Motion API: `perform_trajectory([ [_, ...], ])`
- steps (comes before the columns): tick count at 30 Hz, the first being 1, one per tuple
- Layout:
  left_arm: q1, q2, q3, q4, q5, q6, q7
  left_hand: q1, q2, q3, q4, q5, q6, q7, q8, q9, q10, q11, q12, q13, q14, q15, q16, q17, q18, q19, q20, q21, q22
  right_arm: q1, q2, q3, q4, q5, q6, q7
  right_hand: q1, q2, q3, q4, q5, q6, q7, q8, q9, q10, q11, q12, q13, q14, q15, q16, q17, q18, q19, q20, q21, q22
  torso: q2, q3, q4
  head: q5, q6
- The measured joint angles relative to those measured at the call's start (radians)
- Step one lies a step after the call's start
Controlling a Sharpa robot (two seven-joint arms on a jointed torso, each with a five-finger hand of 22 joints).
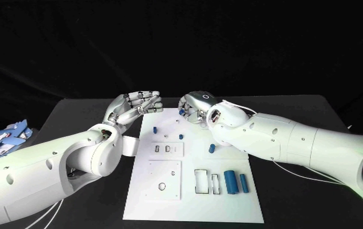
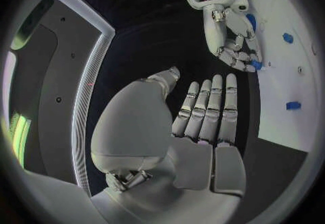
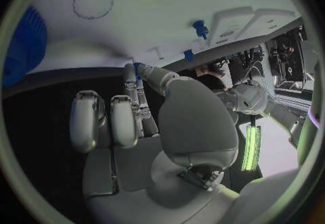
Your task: Assemble the parts on the task board
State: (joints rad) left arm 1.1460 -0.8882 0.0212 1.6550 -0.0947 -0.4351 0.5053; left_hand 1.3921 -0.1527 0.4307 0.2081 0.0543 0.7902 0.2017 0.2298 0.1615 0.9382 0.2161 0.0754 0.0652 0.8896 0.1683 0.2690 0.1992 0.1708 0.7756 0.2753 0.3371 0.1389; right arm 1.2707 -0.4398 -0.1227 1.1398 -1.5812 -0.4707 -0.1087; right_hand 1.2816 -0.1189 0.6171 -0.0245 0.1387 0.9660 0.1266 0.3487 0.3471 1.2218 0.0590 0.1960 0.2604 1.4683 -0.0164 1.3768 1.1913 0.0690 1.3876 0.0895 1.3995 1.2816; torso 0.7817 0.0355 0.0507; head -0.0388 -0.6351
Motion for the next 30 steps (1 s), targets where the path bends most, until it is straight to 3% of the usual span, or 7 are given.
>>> perform_trajectory([
  [14, 0.001, 0.002, 0.000, -0.002, 0.000, 0.001, -0.001, 0.000, 0.000, 0.000, 0.000, 0.000, 0.000, 0.000, 0.000, 0.000, 0.000, 0.000, 0.000, 0.000, 0.000, 0.000, 0.000, 0.001, 0.000, 0.000, 0.000, 0.000, 0.000, 0.000, 0.019, 0.000, -0.026, -0.001, 0.006, -0.001, -0.009, -0.009, 0.000, 0.000, 0.000, -0.020, 0.013, 0.022, 0.001, -0.024, 0.009, -0.013, 0.004, -0.001, 0.001, 0.000, -0.006, 0.000, -0.008, 0.008, -0.004, -0.010, 0.002, -0.0003, 0.0020, 0.001, 0.001],
  [16, 0.001, 0.002, 0.000, -0.002, 0.000, 0.001, -0.001, 0.000, 0.000, 0.000, 0.000, 0.000, 0.000, 0.000, 0.000, 0.000, 0.000, 0.000, 0.000, 0.000, 0.000, 0.000, 0.000, 0.001, 0.000, 0.000, 0.000, 0.000, 0.000, 0.000, 0.021, 0.000, -0.029, -0.002, 0.007, -0.001, -0.013, -0.013, 0.000, 0.000, -0.002, -0.028, 0.017, 0.022, 0.023, -0.030, 0.015, -0.013, 0.005, -0.004, 0.004, 0.000, -0.011, 0.000, -0.008, 0.008, -0.005, -0.014, 0.003, -0.0003, 0.0022, 0.001, 0.001],
  [17, 0.002, 0.003, 0.000, -0.003, 0.000, 0.001, -0.001, 0.000, 0.000, 0.000, 0.000, 0.000, 0.000, 0.000, 0.000, 0.000, 0.000, 0.000, 0.000, 0.000, 0.000, 0.000, 0.000, 0.001, 0.000, 0.000, 0.000, 0.000, 0.000, 0.000, 0.023, 0.000, -0.031, -0.002, 0.008, -0.001, -0.014, -0.014, 0.000, 0.000, -0.005, -0.033, 0.019, 0.019, 0.033, -0.034, 0.017, -0.018, 0.005, -0.003, 0.004, 0.000, -0.014, 0.000, -0.011, 0.011, -0.008, -0.016, 0.003, -0.0006, 0.0022, 0.002, 0.001],
  [18, 0.002, 0.003, 0.000, -0.003, 0.000, 0.001, -0.001, 0.000, 0.000, 0.000, 0.000, 0.000, 0.000, 0.000, 0.000, 0.000, 0.000, 0.000, 0.000, 0.000, 0.000, 0.000, 0.000, 0.001, 0.000, 0.000, 0.000, 0.000, 0.000, 0.000, 0.025, 0.000, -0.033, -0.003, 0.009, -0.002, -0.019, -0.019, 0.003, 0.003, -0.006, -0.037, 0.023, 0.013, 0.074, -0.049, 0.019, -0.034, -0.001, 0.000, 0.008, 0.000, -0.018, 0.000, -0.015, 0.015, -0.012, -0.021, 0.003, -0.0008, 0.0022, 0.002, 0.001],
  [20, 0.002, 0.003, 0.000, -0.003, 0.000, 0.001, -0.001, 0.000, 0.000, 0.000, 0.000, 0.000, 0.000, 0.000, 0.000, 0.000, 0.000, 0.000, 0.000, 0.000, 0.000, 0.000, 0.000, 0.001, 0.000, 0.000, 0.000, 0.000, 0.000, 0.000, 0.029, -0.001, -0.038, -0.003, 0.012, -0.002, -0.019, -0.019, 0.004, 0.004, -0.006, -0.048, 0.027, 0.003, 0.096, -0.059, 0.024, -0.036, -0.001, -0.002, 0.013, 0.000, -0.023, 0.000, -0.018, 0.018, -0.015, -0.027, 0.003, -0.0008, 0.0021, 0.003, 0.000],
  [24, 0.002, 0.004, 0.000, -0.004, 0.000, 0.002, -0.001, 0.000, 0.000, 0.000, 0.000, 0.000, -0.003, 0.001, 0.000, 0.000, 0.000, 0.000, -0.003, 0.000, 0.000, 0.000, 0.000, 0.001, 0.000, 0.000, 0.000, 0.000, 0.000, -0.002, 0.033, -0.001, -0.046, -0.005, 0.020, -0.003, -0.031, -0.031, 0.007, 0.007, -0.006, -0.061, 0.036, -0.006, 0.101, -0.094, 0.032, -0.048, -0.006, -0.004, 0.022, -0.005, -0.031, 0.000, -0.027, 0.027, -0.027, -0.037, 0.003, -0.0006, 0.0020, 0.005, 0.000],
  [30, 0.002, 0.004, 0.000, -0.004, 0.000, 0.005, -0.002, 0.000, 0.000, 0.004, -0.004, 0.000, -0.007, 0.000, 0.000, -0.001, 0.000, 0.000, -0.006, 0.000, 0.000, 0.000, 0.000, 0.001, 0.000, 0.000, 0.000, 0.000, -0.001, -0.002, 0.026, -0.002, -0.042, -0.007, 0.026, -0.003, -0.061, -0.061, -0.002, 0.021, 0.007, -0.138, 0.046, -0.065, 0.088, -0.164, 0.051, -0.067, -0.023, -0.005, 0.038, -0.017, -0.061, 0.000, -0.065, 0.043, -0.063, -0.082, 0.002, -0.0002, 0.0006, 0.008, 0.000],
])
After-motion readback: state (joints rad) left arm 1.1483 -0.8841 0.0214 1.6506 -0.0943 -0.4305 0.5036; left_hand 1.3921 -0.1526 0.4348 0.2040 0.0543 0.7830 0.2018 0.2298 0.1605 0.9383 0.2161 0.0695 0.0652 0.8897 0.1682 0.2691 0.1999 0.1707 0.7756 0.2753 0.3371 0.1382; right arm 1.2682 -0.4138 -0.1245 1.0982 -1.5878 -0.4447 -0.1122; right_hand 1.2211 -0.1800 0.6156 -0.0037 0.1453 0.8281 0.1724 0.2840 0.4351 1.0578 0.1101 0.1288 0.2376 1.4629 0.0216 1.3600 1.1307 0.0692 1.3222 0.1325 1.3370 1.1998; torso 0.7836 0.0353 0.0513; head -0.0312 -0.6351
